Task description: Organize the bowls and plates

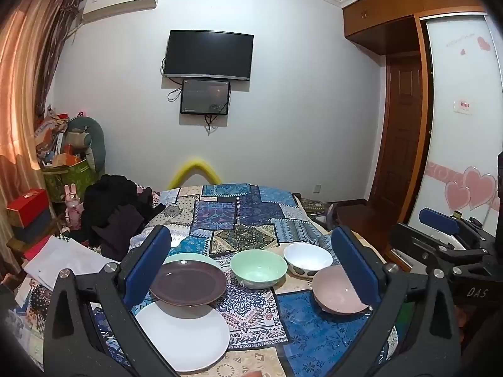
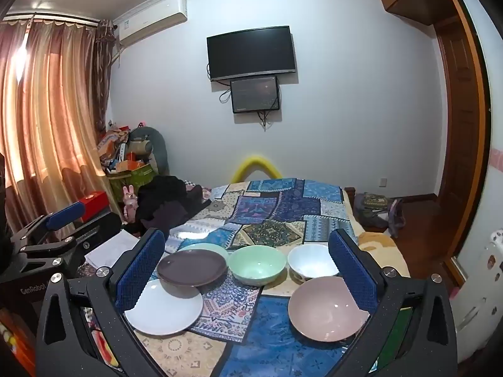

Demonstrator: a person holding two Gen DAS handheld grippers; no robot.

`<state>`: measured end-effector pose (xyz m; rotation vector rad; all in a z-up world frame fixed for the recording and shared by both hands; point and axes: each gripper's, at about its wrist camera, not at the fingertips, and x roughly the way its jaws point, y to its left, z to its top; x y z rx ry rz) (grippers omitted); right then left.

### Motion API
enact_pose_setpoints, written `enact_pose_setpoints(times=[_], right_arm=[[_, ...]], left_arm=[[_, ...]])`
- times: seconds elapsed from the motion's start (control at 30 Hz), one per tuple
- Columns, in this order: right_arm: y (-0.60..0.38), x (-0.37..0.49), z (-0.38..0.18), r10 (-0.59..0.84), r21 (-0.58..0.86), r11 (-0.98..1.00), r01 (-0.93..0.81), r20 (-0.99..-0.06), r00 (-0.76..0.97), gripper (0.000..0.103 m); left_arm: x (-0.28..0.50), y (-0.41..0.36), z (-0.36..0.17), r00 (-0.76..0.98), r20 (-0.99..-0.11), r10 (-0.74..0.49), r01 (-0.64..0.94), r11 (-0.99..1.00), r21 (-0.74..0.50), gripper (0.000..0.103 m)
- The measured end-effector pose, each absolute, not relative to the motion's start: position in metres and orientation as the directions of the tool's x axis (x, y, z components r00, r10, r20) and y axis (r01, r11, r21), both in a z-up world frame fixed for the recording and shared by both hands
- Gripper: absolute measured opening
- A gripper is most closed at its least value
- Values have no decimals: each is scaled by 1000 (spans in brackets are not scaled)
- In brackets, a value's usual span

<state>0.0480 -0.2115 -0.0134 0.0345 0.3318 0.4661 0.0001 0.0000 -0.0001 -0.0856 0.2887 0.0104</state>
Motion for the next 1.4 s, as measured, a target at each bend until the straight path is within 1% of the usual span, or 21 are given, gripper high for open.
enact_pose_setpoints(times=[0.27,0.33,0.5,1.4], right_arm=[[-209,50,-9,449,118,893,-434,-310,838,103],[-208,50,-8,449,117,893,-435,-308,839,103],[-211,48,-11,449,120,893,-434,-303,840,103],[-214,46,-13,456,120,890,-441,-303,837,103]], left_arm=[[4,-2,2,951,-309,3,-25,997,-69,103],[4,-4,2,960,-281,-18,-3,997,-76,103],[1,-1,3,961,-275,-19,-2,997,-77,103],[2,-7,0,959,-282,-27,6,997,-74,103]])
